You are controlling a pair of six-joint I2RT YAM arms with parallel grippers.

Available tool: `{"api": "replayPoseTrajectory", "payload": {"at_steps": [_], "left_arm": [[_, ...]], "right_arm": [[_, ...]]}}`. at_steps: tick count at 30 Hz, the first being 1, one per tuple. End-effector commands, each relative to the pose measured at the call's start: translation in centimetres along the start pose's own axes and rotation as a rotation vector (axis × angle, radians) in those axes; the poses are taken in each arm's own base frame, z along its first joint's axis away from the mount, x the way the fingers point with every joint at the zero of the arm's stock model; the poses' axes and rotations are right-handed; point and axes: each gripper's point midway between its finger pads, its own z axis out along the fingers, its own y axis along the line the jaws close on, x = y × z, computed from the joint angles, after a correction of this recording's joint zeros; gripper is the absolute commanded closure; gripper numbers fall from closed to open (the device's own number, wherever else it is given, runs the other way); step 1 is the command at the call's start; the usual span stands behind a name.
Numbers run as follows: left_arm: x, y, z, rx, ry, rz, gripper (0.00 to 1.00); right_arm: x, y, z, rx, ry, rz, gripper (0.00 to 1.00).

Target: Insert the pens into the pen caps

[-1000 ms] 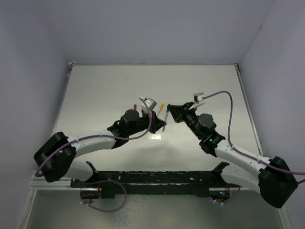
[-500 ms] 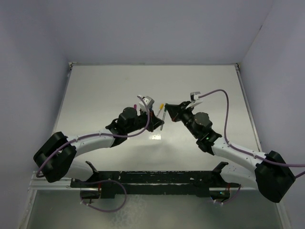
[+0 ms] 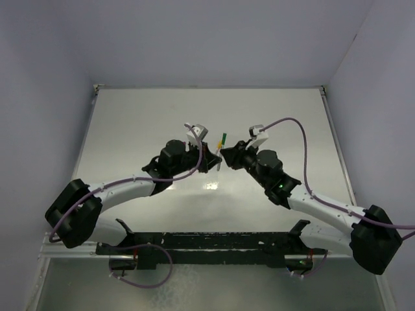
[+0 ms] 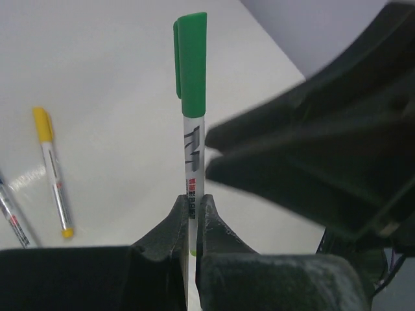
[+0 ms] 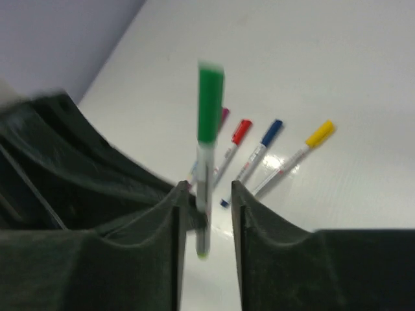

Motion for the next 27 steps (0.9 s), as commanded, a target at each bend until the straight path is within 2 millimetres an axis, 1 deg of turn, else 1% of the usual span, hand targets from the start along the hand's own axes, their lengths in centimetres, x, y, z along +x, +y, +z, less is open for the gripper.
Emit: {"api": "replayPoseTrajectory", "payload": {"at_steps": [1,2,4,6,8,10,12,16,20,22,27], "left_arm": [[-7.4,-0.9,0.7,0.023,-0.205,0.04,1.0],[-6.0,-0.2,1.1,0.007,-0.163,0.03,1.0],[-3.6,1.1,1.7,-0.026,-0.091,0.01,1.0],[-1.8,2.2,2.2,-0.05,-0.037,0.006,1.0],[-0.3,3.3,2.8,-0.081,0.016,0.009,1.0],[0.6,4.3,3.5,-0.12,0.062,0.011,1.0],[1.0,5.2,4.4,-0.158,0.098,0.019,1.0],[1.7,6.9,5.7,-0.244,0.173,0.03,1.0],[1.8,7.9,7.1,-0.277,0.222,0.048,1.0],[2.3,8.4,7.8,-0.292,0.255,0.052,1.0],[3.2,9.6,8.7,-0.343,0.3,0.035,1.0]], "right_arm": [[-0.8,-0.8,-1.5,0.097,0.029,-0.105,0.57],[-2.6,-0.8,-1.8,0.116,-0.025,-0.121,0.51],[-6.1,-1.0,-2.9,0.158,-0.134,-0.133,0.47],[-8.6,-1.0,-4.1,0.181,-0.218,-0.134,0.43],[-10.3,-1.1,-5.4,0.19,-0.273,-0.138,0.4],[-11.1,-1.4,-6.6,0.209,-0.296,-0.143,0.39],[-11.3,-2.2,-7.6,0.247,-0.298,-0.139,0.38],[-10.4,-3.8,-8.6,0.311,-0.273,-0.122,0.37],[-9.2,-4.5,-8.9,0.32,-0.256,-0.106,0.36],[-9.0,-4.5,-9.0,0.321,-0.253,-0.1,0.36],[-8.3,-4.9,-8.9,0.332,-0.228,-0.098,0.36]]}}
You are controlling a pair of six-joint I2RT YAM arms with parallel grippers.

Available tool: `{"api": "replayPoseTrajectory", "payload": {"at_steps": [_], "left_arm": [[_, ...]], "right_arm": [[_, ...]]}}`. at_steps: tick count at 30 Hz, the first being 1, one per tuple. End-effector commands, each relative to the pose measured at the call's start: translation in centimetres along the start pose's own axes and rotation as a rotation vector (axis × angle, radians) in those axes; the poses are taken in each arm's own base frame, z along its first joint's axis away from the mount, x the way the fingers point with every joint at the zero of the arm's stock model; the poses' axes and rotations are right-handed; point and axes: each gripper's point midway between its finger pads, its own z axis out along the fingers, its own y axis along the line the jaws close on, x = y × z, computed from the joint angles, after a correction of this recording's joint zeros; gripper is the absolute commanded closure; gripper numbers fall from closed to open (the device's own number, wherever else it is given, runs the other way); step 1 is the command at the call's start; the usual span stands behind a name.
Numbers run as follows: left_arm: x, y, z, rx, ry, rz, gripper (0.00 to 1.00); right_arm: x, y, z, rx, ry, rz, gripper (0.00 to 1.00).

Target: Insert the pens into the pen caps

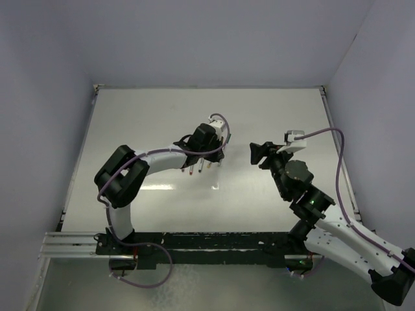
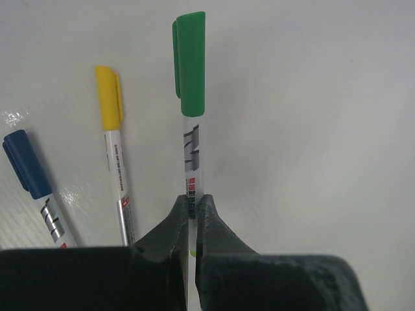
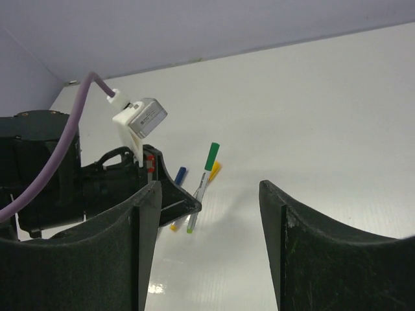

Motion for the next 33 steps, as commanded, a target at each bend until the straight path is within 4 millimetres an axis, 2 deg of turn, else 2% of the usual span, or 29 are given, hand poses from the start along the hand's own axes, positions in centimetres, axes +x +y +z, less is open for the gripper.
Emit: {"api": "replayPoseTrajectory", "payload": {"at_steps": [1,10,21,25,27,33], "left_arm": [[0.1,0.9,0.9,-0.056,0.036,0.01,1.0],[1.3,1.3,2.1,-0.069,0.08,-0.021,0.98],[2.9,1.7,3.0,-0.074,0.123,-0.045,0.85],[3.4,1.6,3.4,-0.066,0.138,-0.059,0.71],[3.4,1.5,3.4,-0.062,0.139,-0.067,0.69],[2.3,1.1,3.1,-0.057,0.112,-0.068,0.51]], "right_arm": [[-0.1,-0.4,-0.1,0.024,-0.004,0.024,0.36],[0.8,-0.6,-0.2,0.026,0.01,0.037,0.36],[1.4,-0.5,0.0,0.026,0.025,0.039,0.36],[1.5,-0.4,0.1,0.027,0.031,0.036,0.36],[1.7,-0.5,0.1,0.029,0.037,0.035,0.36],[1.6,-0.6,-0.1,0.03,0.034,0.037,0.36]]}}
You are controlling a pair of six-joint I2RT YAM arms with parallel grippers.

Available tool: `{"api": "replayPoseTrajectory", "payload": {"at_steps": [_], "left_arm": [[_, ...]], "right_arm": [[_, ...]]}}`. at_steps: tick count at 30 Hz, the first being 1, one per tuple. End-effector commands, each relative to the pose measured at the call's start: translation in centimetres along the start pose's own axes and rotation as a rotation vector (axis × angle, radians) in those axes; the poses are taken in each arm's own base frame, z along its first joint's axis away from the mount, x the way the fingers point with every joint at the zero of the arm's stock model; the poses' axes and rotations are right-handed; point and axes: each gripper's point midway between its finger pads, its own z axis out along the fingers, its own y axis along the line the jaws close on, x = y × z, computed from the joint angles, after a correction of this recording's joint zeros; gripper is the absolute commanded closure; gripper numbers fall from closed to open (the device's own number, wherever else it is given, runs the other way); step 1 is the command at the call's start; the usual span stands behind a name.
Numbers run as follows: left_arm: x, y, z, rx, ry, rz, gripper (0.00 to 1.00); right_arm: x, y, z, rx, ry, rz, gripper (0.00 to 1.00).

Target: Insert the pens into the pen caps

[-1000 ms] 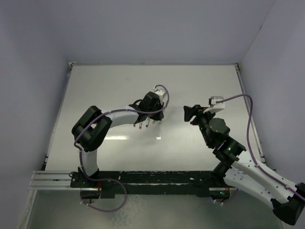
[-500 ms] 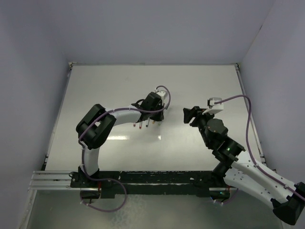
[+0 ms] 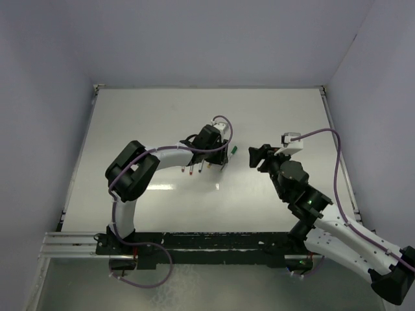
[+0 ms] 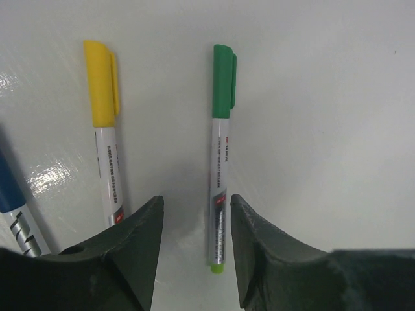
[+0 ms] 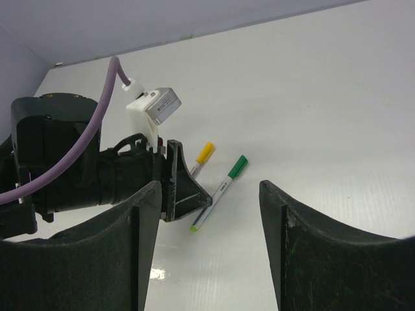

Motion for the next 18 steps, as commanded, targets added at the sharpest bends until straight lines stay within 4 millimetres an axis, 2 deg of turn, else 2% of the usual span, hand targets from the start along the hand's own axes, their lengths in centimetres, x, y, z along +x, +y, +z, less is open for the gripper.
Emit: {"api": "replayPoseTrajectory", "payload": {"at_steps": [1,6,9,14,18], "left_arm": [[-1.1,-0.5,-0.2,0.005,-0.023,-0.009,0.5],[-3.8,-1.8,-1.8,0.031,-0.08,0.017,0.46],[-5.9,-3.4,-3.6,0.074,-0.132,0.039,0.45],[-8.5,-7.1,-8.0,0.183,-0.223,0.082,0.45],[-9.4,-9.0,-11.8,0.264,-0.304,0.089,0.45]], "right_arm": [[-0.9,0.1,-0.2,0.0,-0.034,0.03,0.36],[-1.1,0.0,-0.2,0.002,-0.039,0.028,0.36],[-1.2,-0.1,-0.3,0.005,-0.044,0.028,0.36],[-1.3,-0.4,-0.4,0.017,-0.054,0.029,0.36],[-1.1,-1.0,-0.5,0.042,-0.057,0.027,0.36]]}}
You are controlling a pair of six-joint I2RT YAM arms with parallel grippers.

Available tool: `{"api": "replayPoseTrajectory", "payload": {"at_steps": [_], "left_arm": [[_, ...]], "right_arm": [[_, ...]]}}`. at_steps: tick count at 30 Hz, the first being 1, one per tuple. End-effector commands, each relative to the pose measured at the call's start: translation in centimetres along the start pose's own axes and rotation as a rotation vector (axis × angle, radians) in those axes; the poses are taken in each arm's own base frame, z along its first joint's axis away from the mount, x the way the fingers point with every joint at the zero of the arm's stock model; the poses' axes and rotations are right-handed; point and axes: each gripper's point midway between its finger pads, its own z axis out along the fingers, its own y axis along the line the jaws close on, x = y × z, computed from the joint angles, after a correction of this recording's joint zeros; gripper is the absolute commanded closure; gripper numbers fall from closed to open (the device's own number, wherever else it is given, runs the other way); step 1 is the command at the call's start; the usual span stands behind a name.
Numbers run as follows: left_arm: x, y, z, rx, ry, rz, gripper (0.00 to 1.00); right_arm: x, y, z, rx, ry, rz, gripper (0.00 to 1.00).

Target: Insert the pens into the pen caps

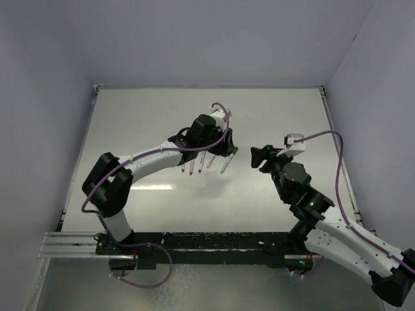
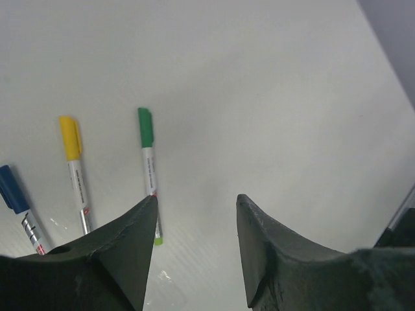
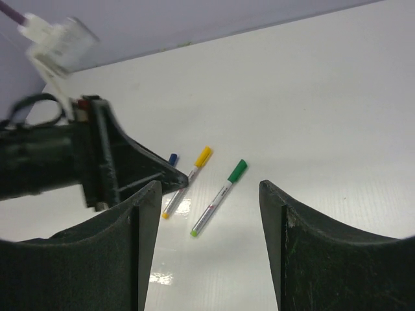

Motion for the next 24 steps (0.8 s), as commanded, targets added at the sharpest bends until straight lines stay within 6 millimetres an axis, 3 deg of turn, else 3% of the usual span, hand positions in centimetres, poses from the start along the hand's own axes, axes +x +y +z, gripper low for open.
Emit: {"api": "replayPoseTrajectory", "payload": {"at_steps": [1,5,8,9,10,11,12,13,21,24], "left_arm": [[-5.3,-4.8,-5.5,0.153,-0.196,0.037,0.45],[-5.4,-4.2,-9.4,0.134,-0.283,0.033,0.45],[-4.5,-1.9,-11.8,0.052,-0.313,0.007,0.43],[-4.0,-0.9,-12.4,0.021,-0.315,-0.006,0.38],[-3.6,0.1,-13.2,-0.007,-0.324,-0.019,0.25],[-3.4,0.9,-14.0,-0.031,-0.333,-0.031,0.03],[-3.1,1.6,-14.9,-0.055,-0.345,-0.046,0.0],[-2.8,2.4,-15.7,-0.082,-0.355,-0.06,0.01],[-1.0,7.3,-23.1,-0.364,-0.409,-0.112,0.01],[-0.5,8.3,-24.7,-0.418,-0.428,-0.113,0.01]], "right_arm": [[-0.6,-0.9,-0.1,0.049,-0.039,0.018,0.36],[0.3,-2.6,-0.2,0.13,-0.026,0.01,0.35],[0.7,-5.4,-0.7,0.269,-0.044,0.005,0.19],[0.7,-6.3,-1.0,0.311,-0.055,0.003,0.15],[0.7,-7.2,-1.3,0.35,-0.068,0.0,0.12],[0.7,-8.0,-1.6,0.379,-0.081,0.003,0.07],[0.7,-8.6,-1.9,0.403,-0.092,0.007,0.05],[0.7,-9.1,-2.3,0.419,-0.103,0.013,0.01],[-1.1,-13.5,-6.3,0.568,-0.208,0.09,0.0],[-1.6,-14.3,-7.3,0.583,-0.233,0.11,0.0]]}}
